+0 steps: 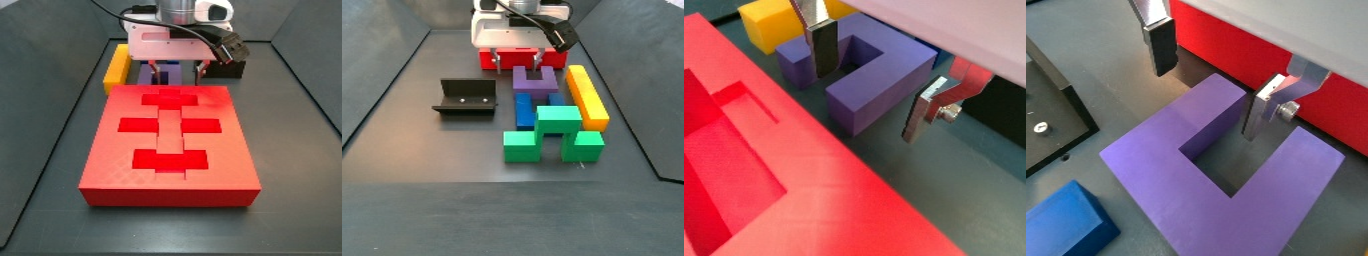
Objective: Pick up the purple object. Move up. Place the purple object on the fixture. Regrasp the purple object. Move to above the board. Insert the purple object.
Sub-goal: Pick up the purple object.
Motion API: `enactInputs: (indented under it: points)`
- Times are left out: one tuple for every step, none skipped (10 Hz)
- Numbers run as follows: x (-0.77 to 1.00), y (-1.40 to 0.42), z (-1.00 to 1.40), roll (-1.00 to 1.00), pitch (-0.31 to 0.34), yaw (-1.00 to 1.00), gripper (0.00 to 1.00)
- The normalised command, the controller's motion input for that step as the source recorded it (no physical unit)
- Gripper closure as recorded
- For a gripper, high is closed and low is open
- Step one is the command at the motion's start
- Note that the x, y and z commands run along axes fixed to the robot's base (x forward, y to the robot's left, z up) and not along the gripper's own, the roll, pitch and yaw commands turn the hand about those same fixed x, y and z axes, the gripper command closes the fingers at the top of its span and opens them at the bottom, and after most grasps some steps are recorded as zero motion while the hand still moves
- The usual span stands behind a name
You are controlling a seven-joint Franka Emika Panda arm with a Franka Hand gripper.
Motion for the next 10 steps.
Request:
enactInputs:
  points:
    - [0.0,0.0,-0.01,0.0,0.0,0.02,0.0]
    - [0.0,0.0,-0.07,0.0,0.0,0.01,0.0]
    - [0.0,0.0,0.0,0.01,0.0,0.01,0.0]
    - [0.0,0.0,0.0,0.0,-0.006,0.0,0.0]
    - [0.0,0.0,0.0,0.0,0.0,0.0,0.0]
    - [0.0,0.0,0.0,0.0,0.0,0.0,1.0]
    - [0.0,0.0,0.0,0.0,0.0,0.0,1.0]
    - [0.0,0.0,0.0,0.0,0.0,0.0,1.0]
    - [0.0,0.0,0.0,0.0,0.0,0.0,1.0]
    - [0.0,0.0,0.0,0.0,0.0,0.0,1.0]
